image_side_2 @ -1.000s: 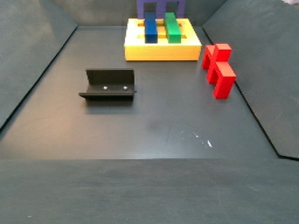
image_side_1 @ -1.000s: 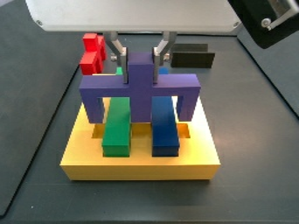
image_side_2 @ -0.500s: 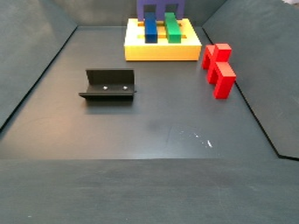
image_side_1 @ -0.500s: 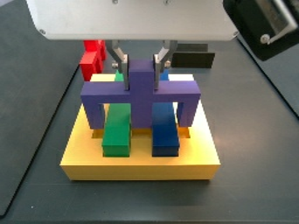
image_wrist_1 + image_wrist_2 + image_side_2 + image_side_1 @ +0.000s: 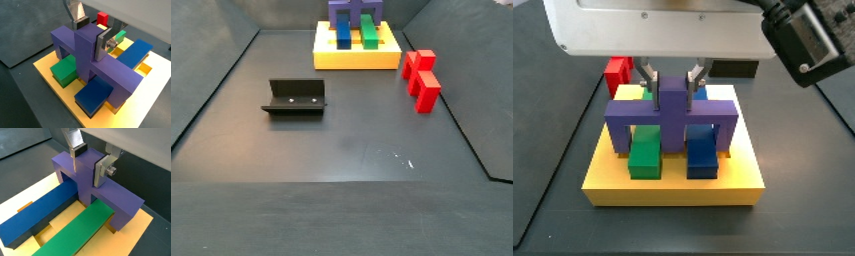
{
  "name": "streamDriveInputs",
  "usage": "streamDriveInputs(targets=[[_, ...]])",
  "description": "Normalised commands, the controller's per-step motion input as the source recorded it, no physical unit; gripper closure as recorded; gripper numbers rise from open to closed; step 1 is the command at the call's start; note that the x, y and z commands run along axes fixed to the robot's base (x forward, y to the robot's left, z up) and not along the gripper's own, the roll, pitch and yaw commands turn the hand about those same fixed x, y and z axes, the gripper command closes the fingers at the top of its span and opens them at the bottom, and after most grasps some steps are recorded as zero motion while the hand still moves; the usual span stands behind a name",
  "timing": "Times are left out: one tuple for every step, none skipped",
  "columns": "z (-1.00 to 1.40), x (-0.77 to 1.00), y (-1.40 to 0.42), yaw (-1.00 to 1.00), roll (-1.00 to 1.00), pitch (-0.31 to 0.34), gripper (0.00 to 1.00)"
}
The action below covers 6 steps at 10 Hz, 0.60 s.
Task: Pick up the purple object. Move up. Place the purple object on the fixture. Regrasp the purple object. Move to above the board. Insert the purple object.
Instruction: Insert the purple object.
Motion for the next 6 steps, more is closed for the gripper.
streamDriveInputs(targets=[[-0.12, 0.03, -0.11, 0.0, 0.03, 0.0, 1.0], [-0.13, 0.05, -0.09, 0.0, 0.04, 0.0, 1.0], [-0.15, 0.09, -0.08, 0.0, 0.09, 0.0, 1.0], [-0.17, 0.15, -0.02, 0.0, 0.12, 0.001, 1.0], [-0.16, 0.11, -0.02, 0.0, 0.13, 0.007, 1.0], [-0.13, 0.11, 0.0, 0.0, 0.13, 0.011, 1.0]])
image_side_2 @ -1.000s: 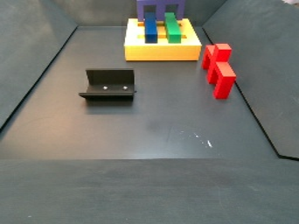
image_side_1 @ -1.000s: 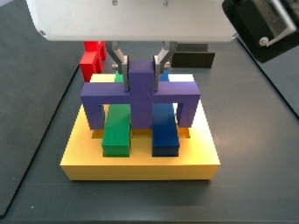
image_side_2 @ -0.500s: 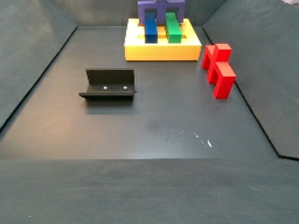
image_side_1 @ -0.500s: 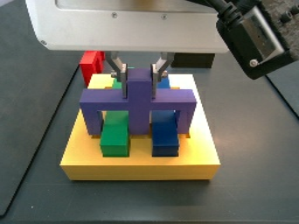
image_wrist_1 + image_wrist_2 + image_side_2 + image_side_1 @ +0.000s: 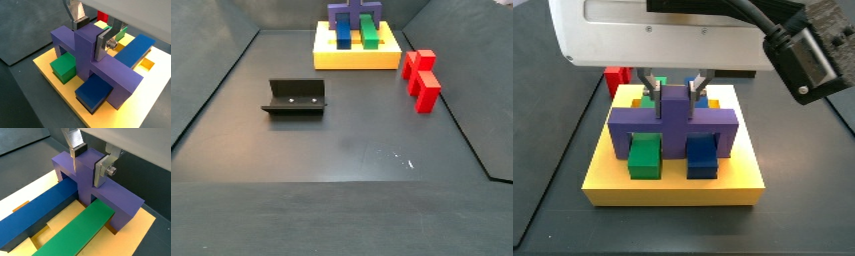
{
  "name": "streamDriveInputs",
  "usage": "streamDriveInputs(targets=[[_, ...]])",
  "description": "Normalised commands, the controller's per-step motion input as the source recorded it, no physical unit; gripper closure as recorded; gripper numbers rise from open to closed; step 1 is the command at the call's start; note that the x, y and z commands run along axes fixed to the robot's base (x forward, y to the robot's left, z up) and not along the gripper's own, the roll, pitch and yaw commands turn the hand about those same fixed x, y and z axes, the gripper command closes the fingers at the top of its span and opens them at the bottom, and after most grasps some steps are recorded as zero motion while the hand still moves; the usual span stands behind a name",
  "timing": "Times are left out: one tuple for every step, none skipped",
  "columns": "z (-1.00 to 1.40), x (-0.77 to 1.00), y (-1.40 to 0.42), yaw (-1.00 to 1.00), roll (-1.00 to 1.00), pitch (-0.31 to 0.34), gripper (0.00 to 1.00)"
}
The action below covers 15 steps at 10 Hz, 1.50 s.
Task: Pick up the purple object. Move up. Place the purple object on the fixture. Regrasp the purple object. Move to above the board. Insert the purple object.
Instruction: Insert the purple object.
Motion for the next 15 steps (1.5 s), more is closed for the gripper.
streamDriveInputs(targets=[[-0.08, 0.11, 0.0, 0.0, 0.13, 0.041, 1.0], [-0.04, 0.05, 0.01, 0.0, 0.12, 0.054, 1.0], [0.0, 0.02, 0.05, 0.0, 0.11, 0.09, 1.0], [0.0, 0.0, 0.07, -0.04, 0.06, 0.103, 1.0], [-0.07, 0.0, 0.0, 0.0, 0.06, 0.039, 1.0], [-0.36, 0.0, -0.15, 0.0, 0.14, 0.0, 1.0], [-0.54, 0.0, -0.18, 0.06, 0.14, -0.05, 1.0], [-0.53, 0.0, -0.22, 0.1, 0.16, -0.059, 1.0], [-0.55, 0.03, -0.19, 0.06, 0.14, -0.051, 1.0], [-0.38, 0.23, -0.14, 0.0, 0.2, 0.0, 1.0], [-0.17, 0.35, -0.07, -0.16, 0.26, 0.177, 1.0], [-0.1, 0.29, -0.05, -0.23, 0.25, 0.227, 1.0], [-0.13, 0.19, -0.02, -0.22, 0.21, 0.189, 1.0], [-0.13, 0.16, 0.0, -0.19, 0.15, 0.15, 1.0], [-0.17, 0.01, 0.0, -0.05, 0.05, 0.039, 1.0]])
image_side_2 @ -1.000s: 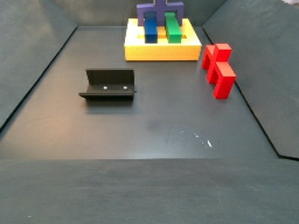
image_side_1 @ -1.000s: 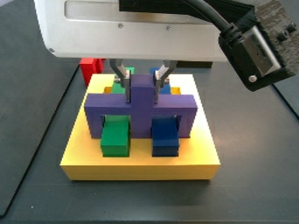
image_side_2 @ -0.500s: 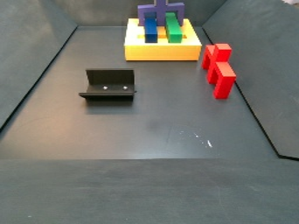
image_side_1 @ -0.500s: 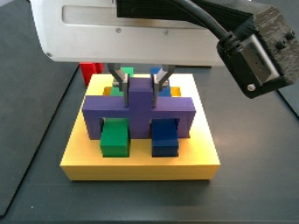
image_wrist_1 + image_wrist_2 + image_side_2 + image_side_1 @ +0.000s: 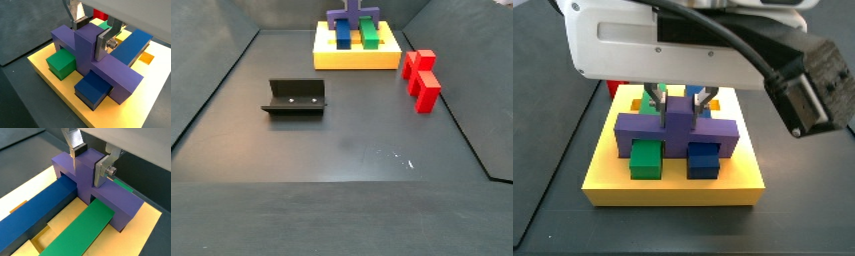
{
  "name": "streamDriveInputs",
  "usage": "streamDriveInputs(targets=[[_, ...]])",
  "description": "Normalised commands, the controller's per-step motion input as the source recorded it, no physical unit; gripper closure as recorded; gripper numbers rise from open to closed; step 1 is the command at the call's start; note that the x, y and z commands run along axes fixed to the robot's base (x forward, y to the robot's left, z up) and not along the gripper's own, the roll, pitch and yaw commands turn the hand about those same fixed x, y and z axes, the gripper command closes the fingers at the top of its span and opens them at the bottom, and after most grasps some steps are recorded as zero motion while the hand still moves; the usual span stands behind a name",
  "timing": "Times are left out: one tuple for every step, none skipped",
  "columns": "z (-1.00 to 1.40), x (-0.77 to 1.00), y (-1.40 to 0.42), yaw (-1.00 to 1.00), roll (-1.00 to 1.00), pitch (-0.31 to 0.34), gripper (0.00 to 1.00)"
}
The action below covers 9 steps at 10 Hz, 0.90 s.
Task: Pick up the purple object. Move up. Place the purple object on the fixture. Regrasp the purple object. Move to above the board. Insert the purple object.
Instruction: Insert the purple object.
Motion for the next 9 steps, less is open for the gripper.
streamDriveInputs(targets=[[-0.17, 0.0, 0.0, 0.0, 0.02, -0.023, 1.0], [-0.43, -0.2, 0.0, 0.02, -0.03, -0.191, 1.0], [-0.51, -0.21, 0.0, 0.06, -0.11, -0.259, 1.0], [-0.53, -0.24, 0.0, 0.07, -0.12, -0.307, 1.0], [-0.62, -0.21, 0.0, 0.05, -0.02, -0.281, 1.0], [-0.57, -0.15, 0.0, 0.01, -0.05, -0.233, 1.0], [-0.45, -0.13, 0.0, 0.0, -0.03, -0.169, 1.0], [0.0, 0.0, -0.01, 0.0, 0.01, 0.0, 1.0], [0.0, 0.0, 0.0, 0.0, 0.0, 0.0, 1.0]])
